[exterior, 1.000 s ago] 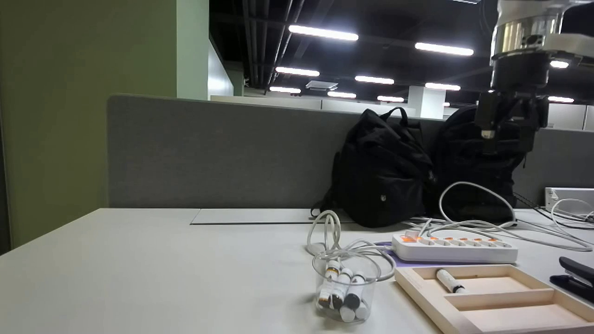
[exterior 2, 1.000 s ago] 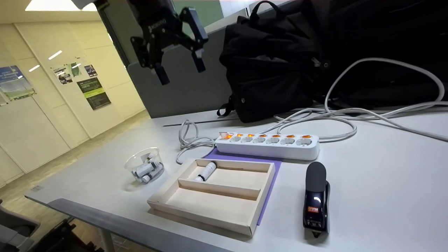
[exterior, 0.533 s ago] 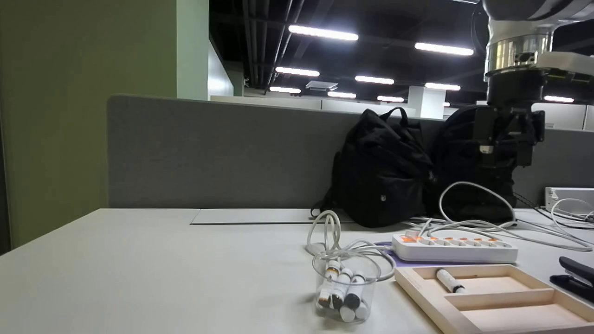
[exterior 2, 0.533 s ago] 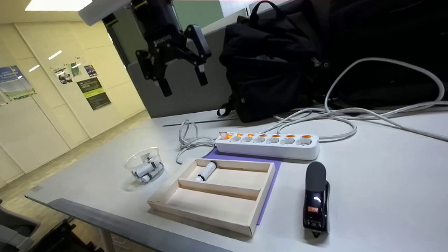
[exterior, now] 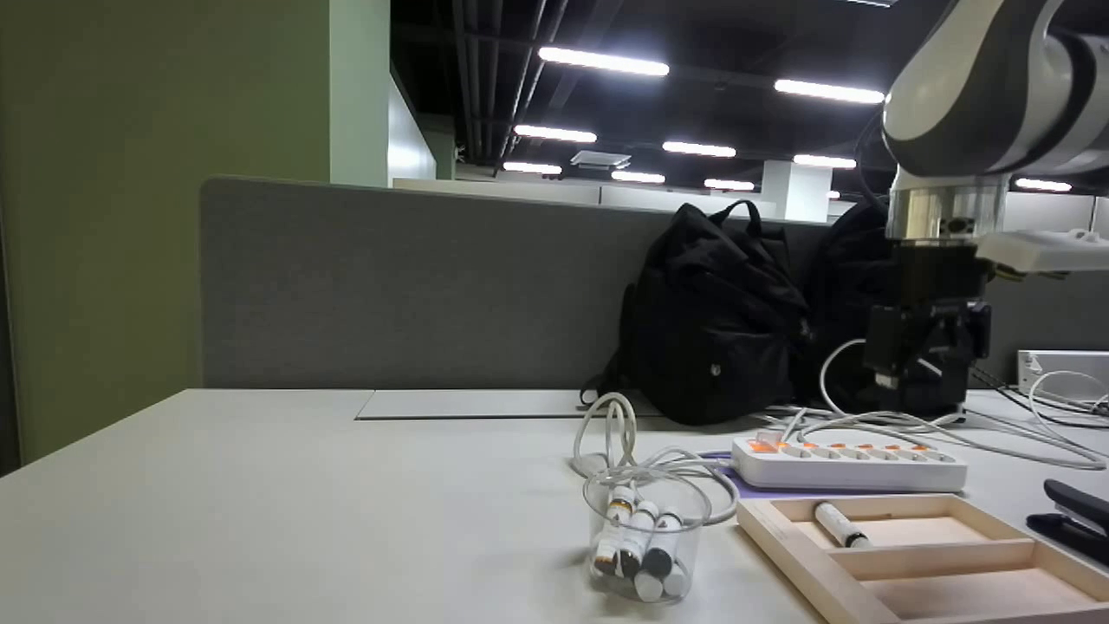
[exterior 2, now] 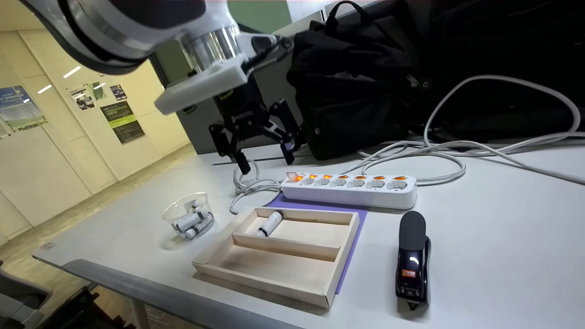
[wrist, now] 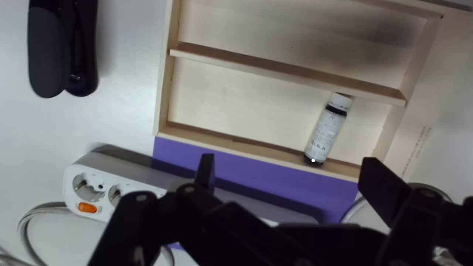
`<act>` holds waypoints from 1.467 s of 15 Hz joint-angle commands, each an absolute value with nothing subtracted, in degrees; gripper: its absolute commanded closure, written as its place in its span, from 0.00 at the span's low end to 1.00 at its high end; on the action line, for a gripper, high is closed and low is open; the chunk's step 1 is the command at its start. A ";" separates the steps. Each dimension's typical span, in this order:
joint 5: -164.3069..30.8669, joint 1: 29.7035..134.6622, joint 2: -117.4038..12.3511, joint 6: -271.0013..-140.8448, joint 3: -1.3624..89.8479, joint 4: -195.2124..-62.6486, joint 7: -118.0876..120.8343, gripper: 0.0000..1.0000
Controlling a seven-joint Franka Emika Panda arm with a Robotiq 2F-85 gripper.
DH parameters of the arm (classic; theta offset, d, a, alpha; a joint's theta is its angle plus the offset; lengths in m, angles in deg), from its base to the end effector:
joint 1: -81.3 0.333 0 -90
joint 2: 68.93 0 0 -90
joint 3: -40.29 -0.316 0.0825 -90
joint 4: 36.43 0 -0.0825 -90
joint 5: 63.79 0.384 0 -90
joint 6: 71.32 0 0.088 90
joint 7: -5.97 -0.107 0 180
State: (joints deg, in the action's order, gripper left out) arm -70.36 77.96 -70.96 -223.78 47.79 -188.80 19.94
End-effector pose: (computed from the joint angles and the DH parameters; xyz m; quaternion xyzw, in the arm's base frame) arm 0.4178 -0.0763 0.2550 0.9965 0.0776 0.0126 0.0285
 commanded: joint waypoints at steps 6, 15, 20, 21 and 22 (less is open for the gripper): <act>-66.59 76.46 -52.10 -244.34 42.60 -189.08 19.91 0.00; -68.49 77.33 -41.48 -256.05 41.02 -187.49 17.91 0.40; -68.04 79.64 -42.99 -256.24 43.08 -187.49 17.34 0.74; -67.87 80.63 -43.43 -255.88 43.91 -187.41 17.12 0.82; -67.68 81.49 -43.72 -255.48 44.56 -187.22 16.81 0.88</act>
State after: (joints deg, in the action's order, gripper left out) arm -67.26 78.50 -43.15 -256.33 42.21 -188.05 19.63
